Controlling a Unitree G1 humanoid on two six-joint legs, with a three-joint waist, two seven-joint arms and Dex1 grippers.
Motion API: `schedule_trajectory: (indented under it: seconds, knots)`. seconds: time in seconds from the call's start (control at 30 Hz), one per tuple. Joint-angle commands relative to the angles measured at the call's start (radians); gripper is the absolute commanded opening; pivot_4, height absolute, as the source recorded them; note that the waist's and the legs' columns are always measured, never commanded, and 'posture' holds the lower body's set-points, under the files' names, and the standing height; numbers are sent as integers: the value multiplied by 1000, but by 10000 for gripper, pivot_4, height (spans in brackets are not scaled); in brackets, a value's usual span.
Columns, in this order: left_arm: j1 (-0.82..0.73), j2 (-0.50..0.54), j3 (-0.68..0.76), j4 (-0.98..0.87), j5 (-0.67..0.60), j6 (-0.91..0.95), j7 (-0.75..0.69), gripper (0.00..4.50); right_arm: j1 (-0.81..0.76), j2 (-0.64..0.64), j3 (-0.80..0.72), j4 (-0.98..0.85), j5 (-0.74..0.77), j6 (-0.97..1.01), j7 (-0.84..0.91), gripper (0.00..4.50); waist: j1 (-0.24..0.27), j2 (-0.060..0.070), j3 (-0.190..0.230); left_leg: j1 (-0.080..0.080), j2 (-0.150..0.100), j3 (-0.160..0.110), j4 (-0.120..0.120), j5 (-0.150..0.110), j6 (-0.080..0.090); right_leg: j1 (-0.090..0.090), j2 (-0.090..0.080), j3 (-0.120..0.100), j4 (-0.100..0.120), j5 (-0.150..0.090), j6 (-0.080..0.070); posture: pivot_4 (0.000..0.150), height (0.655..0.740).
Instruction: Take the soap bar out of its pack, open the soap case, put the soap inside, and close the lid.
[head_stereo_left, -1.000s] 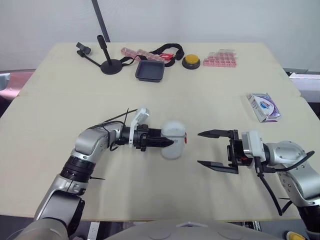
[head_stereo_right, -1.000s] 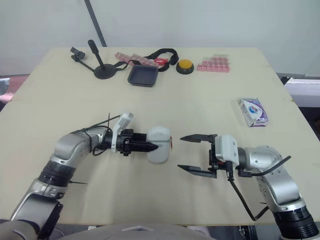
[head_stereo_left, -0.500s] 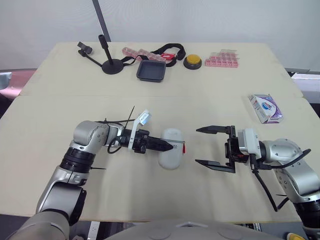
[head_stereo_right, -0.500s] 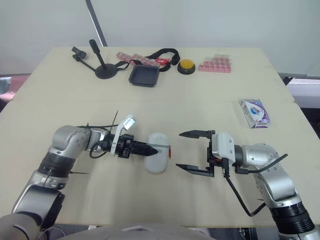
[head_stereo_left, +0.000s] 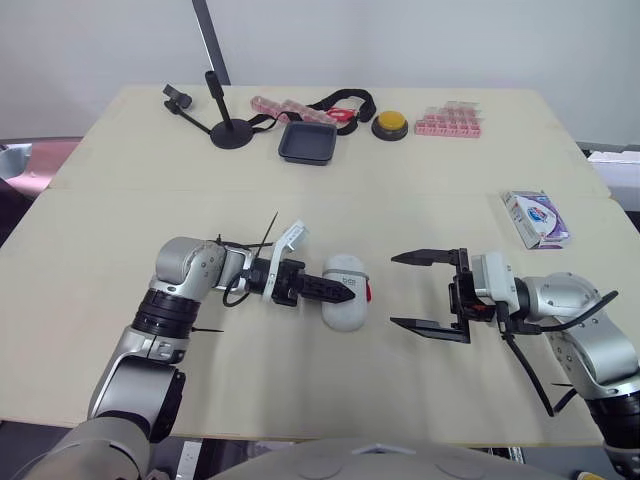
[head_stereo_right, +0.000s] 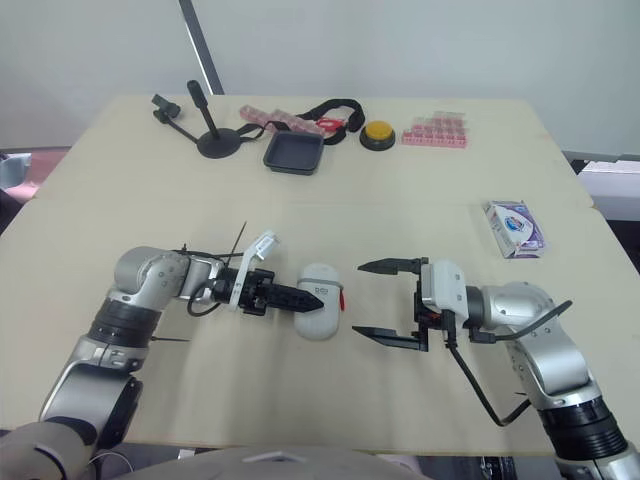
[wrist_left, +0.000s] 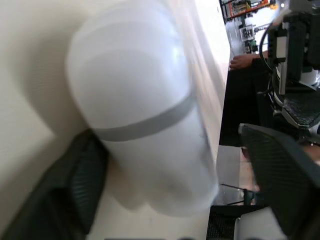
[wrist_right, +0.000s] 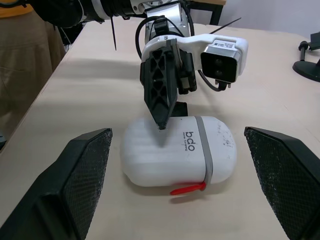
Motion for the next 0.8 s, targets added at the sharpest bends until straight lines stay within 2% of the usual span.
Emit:
schedule_trajectory:
  seconds: [0.03, 0.13, 0.27, 0.4, 0.5, 0.67, 0.8]
  knots:
    - [5, 57, -39, 18, 84, -83, 21, 44562, -6, -11, -6, 10, -5, -7, 5, 45000, -4, 0, 0, 0, 0, 0, -2, 1, 0, 0, -1, 0, -1, 1, 1, 1500, 7400]
    - [6, 101, -81, 4, 109, -175, -23, 44562, -6, -12, -11, 23, -6, -8, 6, 45000, -11, 0, 0, 1, -1, 0, -5, 5, 1, 0, -2, 0, -4, 2, 2, 1500, 7400]
    - [18, 200, -141, -36, 196, -428, -138, 44562, 8, -24, -41, 49, -10, -19, 2, 45000, -16, -1, 1, 1, -1, 0, -7, 5, 1, 0, -1, 0, -5, 2, 2, 1500, 7400]
    - [52, 233, -112, 12, 340, -872, -218, 44562, 56, -50, -98, 76, -19, -26, -23, 45000, -9, -1, 1, 0, -2, -1, -11, 5, 1, 2, 1, -1, -9, 2, 2, 1500, 7400]
    - [87, 209, -58, 81, 392, -1134, -231, 44562, 98, -57, -134, 107, -43, -52, -46, 45000, 1, -1, 1, -2, -2, -2, -12, 2, 2, 2, 4, -4, -11, 2, 2, 1500, 7400]
    - [160, 179, 2, 149, 437, -1368, -222, 44562, 169, -42, -192, 152, -56, -107, -83, 45000, 3, -1, 1, 0, -2, -3, -10, 1, 3, -8, 5, -8, 4, 2, 2, 1500, 7400]
    - [215, 172, 30, 161, 458, -1426, -199, 44562, 210, -39, -235, 178, -45, -141, -91, 45000, -3, -2, 2, -9, 0, -1, -10, 2, 2, -6, 3, -5, -6, 2, 2, 1500, 7400]
